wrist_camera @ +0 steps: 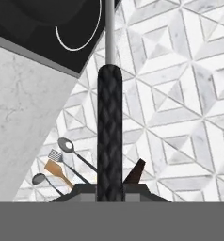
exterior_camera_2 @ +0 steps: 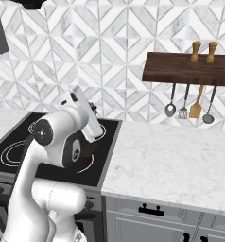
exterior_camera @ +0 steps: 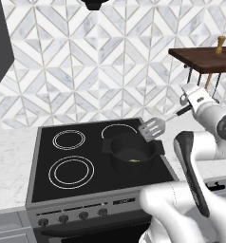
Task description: Put the mushroom and lemon wedge in the pot. Retrieve the spatula and lightly stir the vegetables in the pot.
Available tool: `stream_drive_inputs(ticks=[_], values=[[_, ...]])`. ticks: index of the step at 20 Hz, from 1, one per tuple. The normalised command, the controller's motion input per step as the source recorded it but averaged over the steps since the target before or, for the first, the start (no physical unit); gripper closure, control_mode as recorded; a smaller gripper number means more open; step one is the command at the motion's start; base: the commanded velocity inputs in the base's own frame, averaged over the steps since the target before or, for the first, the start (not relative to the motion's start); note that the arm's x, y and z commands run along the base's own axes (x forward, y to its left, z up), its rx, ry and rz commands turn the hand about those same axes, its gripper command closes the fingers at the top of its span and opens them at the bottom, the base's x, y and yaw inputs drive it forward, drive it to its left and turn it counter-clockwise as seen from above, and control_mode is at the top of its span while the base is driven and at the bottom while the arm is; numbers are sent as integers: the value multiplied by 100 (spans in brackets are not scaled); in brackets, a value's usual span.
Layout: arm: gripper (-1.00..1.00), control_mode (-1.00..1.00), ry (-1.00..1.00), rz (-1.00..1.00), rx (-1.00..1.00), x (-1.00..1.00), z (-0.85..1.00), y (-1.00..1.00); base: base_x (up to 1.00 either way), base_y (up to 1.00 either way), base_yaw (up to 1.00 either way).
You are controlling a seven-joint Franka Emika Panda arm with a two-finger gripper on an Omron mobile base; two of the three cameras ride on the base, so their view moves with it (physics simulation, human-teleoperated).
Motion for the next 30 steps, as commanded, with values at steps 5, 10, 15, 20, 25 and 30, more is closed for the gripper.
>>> stream_drive_inputs(ticks=[5, 10, 15, 20, 25, 30], values=[[100, -100, 1, 0, -44, 6, -2, 38, 0, 0, 0], [100, -100, 1, 2, -21, 0, -1, 34, 0, 0, 0], [100, -100, 0, 2, -10, 0, 0, 27, 0, 0, 0], [100, -100, 0, 2, -20, 0, -13, 28, 0, 0, 0], [100, -100, 0, 0, -30, 0, -32, 37, 0, 0, 0], [100, -100, -1, 0, -21, 0, -29, 37, 0, 0, 0]])
